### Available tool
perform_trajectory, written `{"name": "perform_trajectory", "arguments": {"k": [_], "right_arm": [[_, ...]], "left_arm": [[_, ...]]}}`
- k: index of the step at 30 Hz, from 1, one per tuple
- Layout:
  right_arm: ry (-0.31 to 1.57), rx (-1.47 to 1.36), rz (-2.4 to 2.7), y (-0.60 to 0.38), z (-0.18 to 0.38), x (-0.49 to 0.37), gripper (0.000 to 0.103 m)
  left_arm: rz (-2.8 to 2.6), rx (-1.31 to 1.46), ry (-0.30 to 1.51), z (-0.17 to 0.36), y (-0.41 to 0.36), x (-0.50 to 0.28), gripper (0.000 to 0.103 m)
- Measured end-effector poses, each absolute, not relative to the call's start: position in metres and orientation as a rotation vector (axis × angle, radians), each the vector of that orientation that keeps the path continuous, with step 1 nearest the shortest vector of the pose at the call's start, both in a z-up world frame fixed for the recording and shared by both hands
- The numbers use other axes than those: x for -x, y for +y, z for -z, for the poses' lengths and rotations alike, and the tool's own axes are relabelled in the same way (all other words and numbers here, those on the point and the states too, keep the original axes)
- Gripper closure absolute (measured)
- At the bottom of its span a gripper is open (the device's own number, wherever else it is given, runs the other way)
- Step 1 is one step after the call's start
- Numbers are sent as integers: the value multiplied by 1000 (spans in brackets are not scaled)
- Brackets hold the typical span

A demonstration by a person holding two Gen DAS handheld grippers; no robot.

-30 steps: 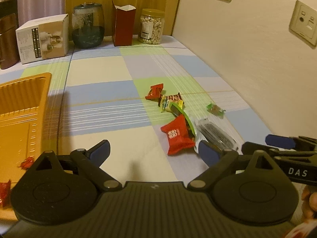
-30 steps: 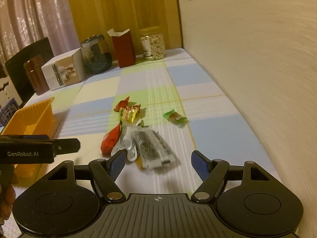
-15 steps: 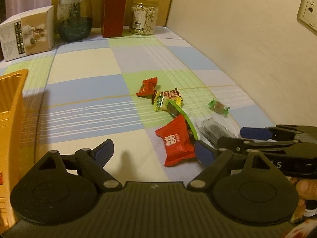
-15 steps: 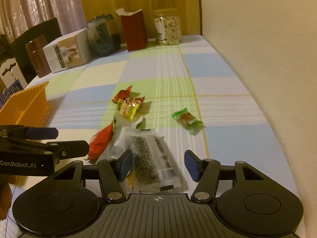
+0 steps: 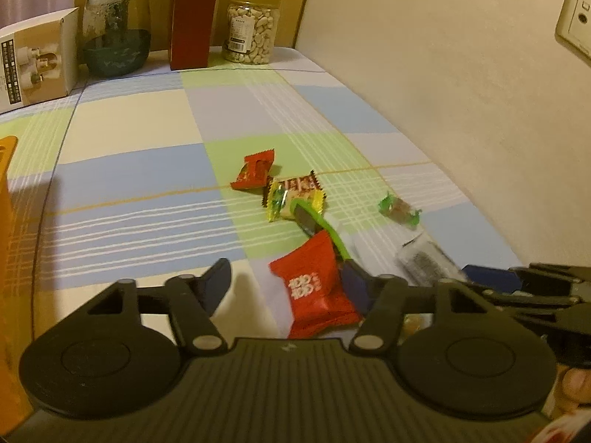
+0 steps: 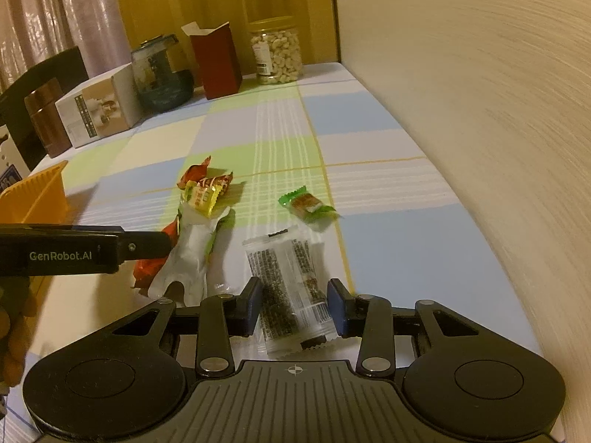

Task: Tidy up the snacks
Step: 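Grasp the red square packet with the left tool while the right tool grasps the clear dark-snack packet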

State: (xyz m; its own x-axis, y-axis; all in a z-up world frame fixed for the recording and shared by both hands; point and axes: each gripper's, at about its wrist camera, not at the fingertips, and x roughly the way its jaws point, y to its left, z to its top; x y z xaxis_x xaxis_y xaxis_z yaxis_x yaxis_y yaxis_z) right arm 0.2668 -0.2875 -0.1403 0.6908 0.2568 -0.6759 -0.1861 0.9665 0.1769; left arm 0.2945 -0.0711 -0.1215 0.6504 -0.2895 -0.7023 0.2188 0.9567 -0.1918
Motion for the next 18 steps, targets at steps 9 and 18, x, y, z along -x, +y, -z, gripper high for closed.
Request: {"name": "perform_trajectory", "arguments": {"k": [9,18], "right_arm": [[764,-54,-248,-284,139,-268,60],[776,-35,-242,-283,144,-276,45]], "left_arm": [[318,4,835,133,-84,-293,50],[310,-45,828,132,-77,-284,78]]}}
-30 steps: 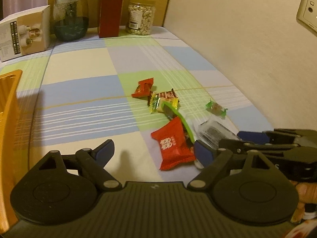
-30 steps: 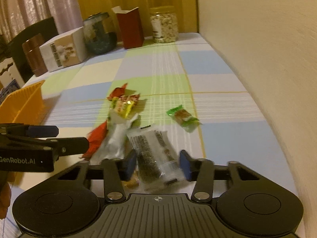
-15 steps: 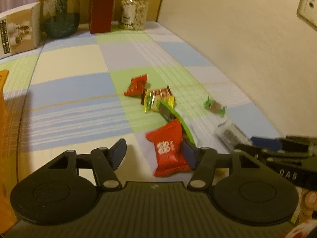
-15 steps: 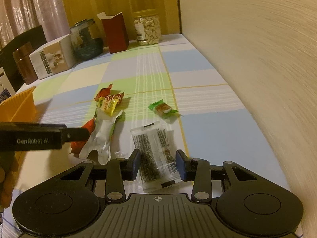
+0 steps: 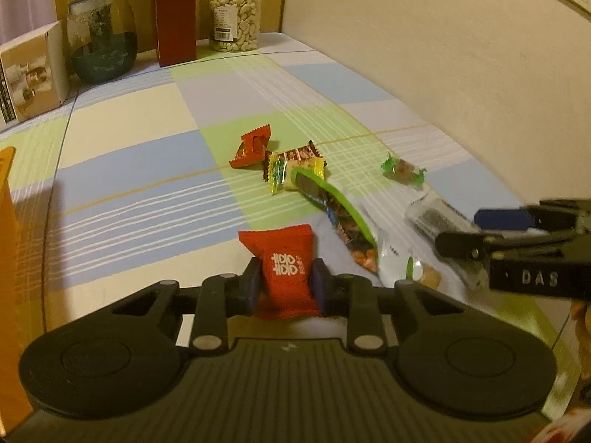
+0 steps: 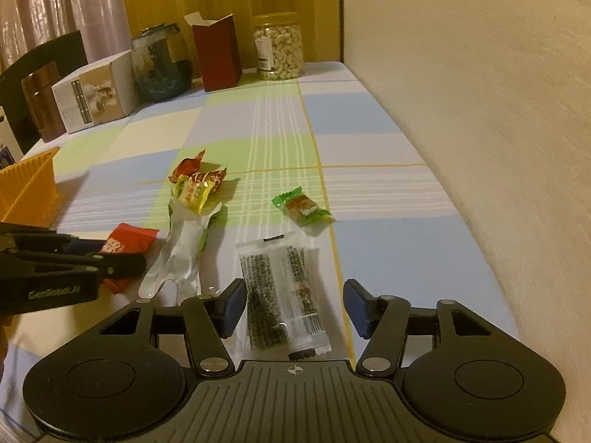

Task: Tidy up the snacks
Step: 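Grasp the red square packet with the left tool while the right tool grasps the clear dark-snack packet, then carry both held packets over the orange tray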

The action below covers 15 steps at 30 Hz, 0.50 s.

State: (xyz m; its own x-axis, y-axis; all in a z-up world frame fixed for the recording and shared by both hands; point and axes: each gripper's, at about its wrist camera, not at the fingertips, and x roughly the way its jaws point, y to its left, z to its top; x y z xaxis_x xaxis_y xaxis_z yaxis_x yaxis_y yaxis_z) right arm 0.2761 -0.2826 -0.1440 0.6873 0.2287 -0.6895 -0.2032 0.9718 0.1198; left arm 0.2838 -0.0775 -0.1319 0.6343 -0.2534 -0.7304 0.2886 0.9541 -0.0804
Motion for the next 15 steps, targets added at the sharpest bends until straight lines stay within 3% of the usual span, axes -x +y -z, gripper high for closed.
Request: {"name": "perform_trajectory", "arguments": {"k": [6,9,15], "right_arm": [[778,-27,-251,-278,147,-277,46],[781,-20,-252,-275,149,-275,61],[778,-23,-232,-273,149,-270,64]], "left_arm": [[294,-118,774,133,-81,-277,76],[291,-154,744,132,-84,-275,75],[305,-176,751,132,-89,-276,75]]}}
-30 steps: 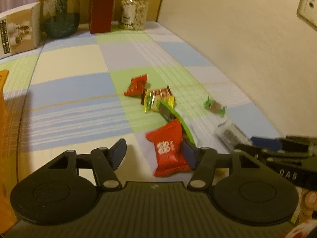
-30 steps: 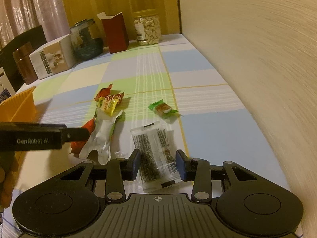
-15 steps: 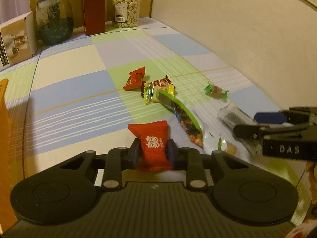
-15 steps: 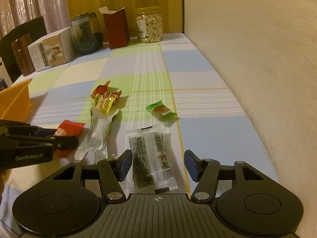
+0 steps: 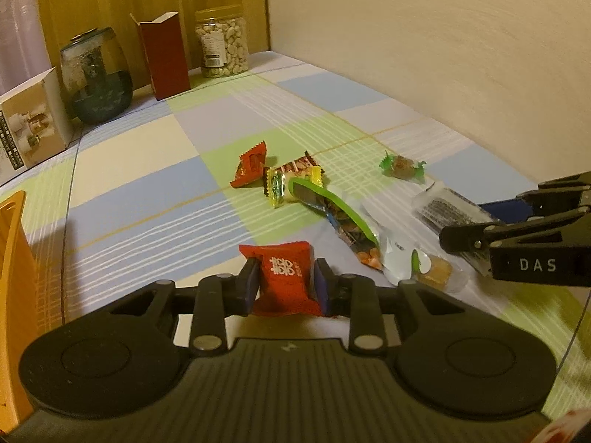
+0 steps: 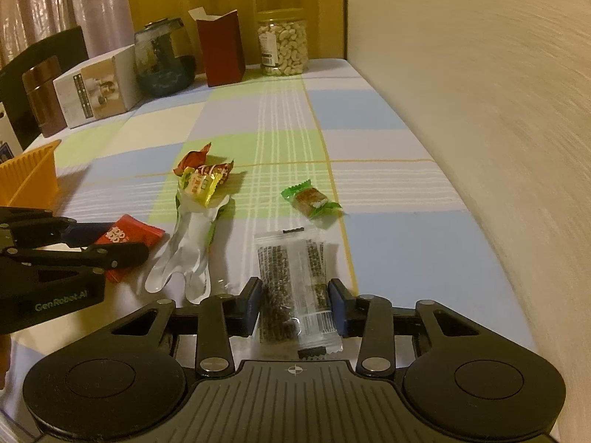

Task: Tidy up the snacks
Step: 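Carry both held packets over the orange tray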

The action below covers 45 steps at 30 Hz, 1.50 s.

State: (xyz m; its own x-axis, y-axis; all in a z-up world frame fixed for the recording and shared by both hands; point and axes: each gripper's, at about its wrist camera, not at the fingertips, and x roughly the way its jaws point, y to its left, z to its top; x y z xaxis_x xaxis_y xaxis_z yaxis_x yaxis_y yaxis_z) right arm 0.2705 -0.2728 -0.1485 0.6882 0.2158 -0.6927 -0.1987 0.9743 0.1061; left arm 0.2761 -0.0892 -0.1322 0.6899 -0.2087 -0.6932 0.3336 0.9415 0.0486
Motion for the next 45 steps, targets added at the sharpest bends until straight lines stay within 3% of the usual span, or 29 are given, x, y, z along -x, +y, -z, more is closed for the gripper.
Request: {"name": "perform_trajectory", "arguments": {"k": [4,24,35,45], "right_arm": [[778,-40,-220,-275,146,-266,64],[733,-149,-253,-253,65,-185,64],[689,-169,-340,-199,24,-135,64],[698,-117,-473,-121,19,-113,64]], "left_arm": [[295,-158,767,130,-85,-274,80],[258,-39,726,52,-46,-176,80],[163,19,682,8,15,-104,80],[28,57,672,-7,86,-65,80]]}}
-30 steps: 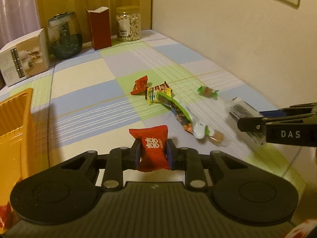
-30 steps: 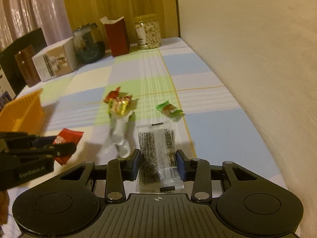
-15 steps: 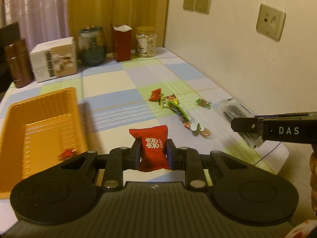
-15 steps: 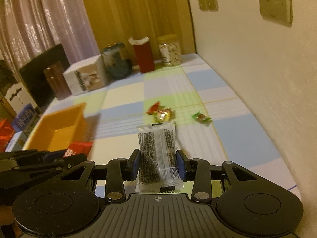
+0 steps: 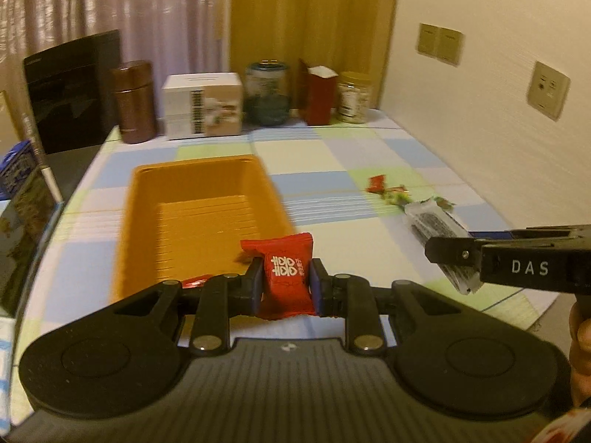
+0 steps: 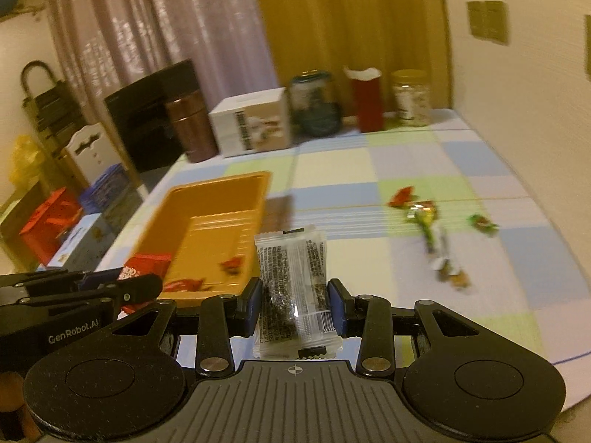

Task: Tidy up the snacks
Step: 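Carry both held packets over the orange tray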

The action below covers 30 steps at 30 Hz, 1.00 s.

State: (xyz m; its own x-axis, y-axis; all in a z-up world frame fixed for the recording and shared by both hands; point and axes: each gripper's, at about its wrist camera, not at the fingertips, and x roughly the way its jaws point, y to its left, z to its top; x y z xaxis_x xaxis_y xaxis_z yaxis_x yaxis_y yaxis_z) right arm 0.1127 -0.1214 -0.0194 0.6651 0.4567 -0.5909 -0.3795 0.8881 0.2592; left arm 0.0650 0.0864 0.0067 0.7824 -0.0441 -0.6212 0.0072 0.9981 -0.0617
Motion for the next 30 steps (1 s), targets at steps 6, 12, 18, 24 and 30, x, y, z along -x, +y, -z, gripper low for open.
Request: {"name": "perform_trajectory", "arguments": {"k": [6,12,18,24,30], "right_arm": [[714,-99,-515,-84,22,-111,64],[723,-81,-532,-65,24,-119,64],[727,-64,-550,-48,27,-134,64],[738,-55,-571,-29,34,-155,64],[763,-69,-582,-14,44,-183,64]], "left_arm": [[-23,79,672,-9,117,-58,80],[-47,104,674,-4,135,-60,80],[-52,110,681,3,146,-68,80],[-56,98,694,11,159,-87,80],[-57,76,712,22,173,-114,80]]}}
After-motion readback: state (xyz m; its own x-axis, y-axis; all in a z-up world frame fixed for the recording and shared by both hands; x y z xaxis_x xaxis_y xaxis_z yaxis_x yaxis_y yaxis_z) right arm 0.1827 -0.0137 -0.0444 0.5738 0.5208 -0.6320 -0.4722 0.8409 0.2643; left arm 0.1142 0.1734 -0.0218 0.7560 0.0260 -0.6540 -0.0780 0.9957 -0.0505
